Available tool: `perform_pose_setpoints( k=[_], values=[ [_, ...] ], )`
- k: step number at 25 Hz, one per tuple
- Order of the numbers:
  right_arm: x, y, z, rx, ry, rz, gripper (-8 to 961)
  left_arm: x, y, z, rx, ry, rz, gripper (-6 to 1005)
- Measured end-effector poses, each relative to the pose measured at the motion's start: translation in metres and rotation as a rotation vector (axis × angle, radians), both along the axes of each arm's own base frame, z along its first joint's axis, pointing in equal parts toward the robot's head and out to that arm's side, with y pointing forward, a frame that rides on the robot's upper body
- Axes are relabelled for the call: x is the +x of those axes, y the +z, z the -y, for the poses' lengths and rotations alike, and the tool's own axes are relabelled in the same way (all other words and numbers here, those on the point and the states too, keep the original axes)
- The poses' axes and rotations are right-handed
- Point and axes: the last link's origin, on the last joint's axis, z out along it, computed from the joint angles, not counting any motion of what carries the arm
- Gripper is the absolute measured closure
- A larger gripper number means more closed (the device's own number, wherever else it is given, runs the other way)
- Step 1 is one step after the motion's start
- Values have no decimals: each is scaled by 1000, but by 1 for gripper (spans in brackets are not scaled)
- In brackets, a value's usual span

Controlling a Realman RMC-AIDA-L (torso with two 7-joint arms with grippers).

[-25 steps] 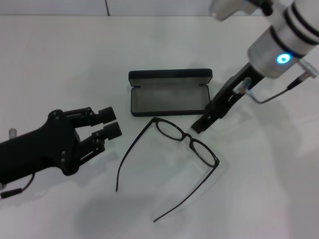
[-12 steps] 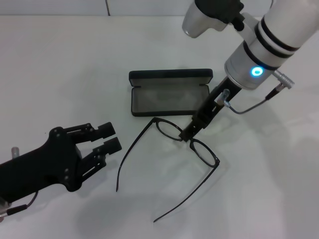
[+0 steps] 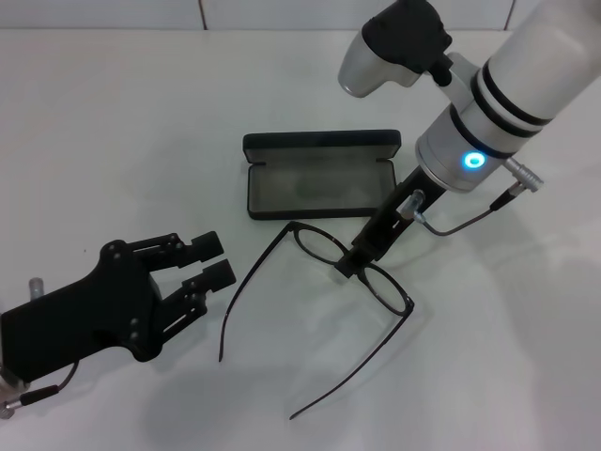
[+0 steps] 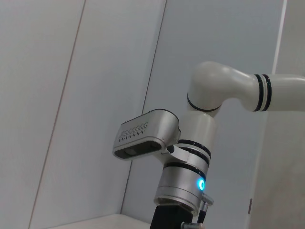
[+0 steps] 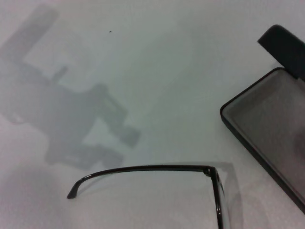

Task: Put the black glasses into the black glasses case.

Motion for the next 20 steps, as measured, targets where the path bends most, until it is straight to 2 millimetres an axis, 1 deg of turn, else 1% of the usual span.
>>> perform_pose_setpoints(
  k=[2,8,13,18,20],
  values=[
    [2,0,0,4,-5,-5,534,-1,-1,0,-1,3,-4,726],
    [7,-2,0,14,12,-7,551,-3,-3,2,-6,17,0,730],
    [13,-4,4,7,70,-20,566,-4,-3,3,-8,19,1,733],
    [18,-2,12,15,118,-76,762,-4,-2,4,-8,19,3,737],
    [19,3,18,19,131,-108,821,-3,-1,4,-7,13,9,738]
  ],
)
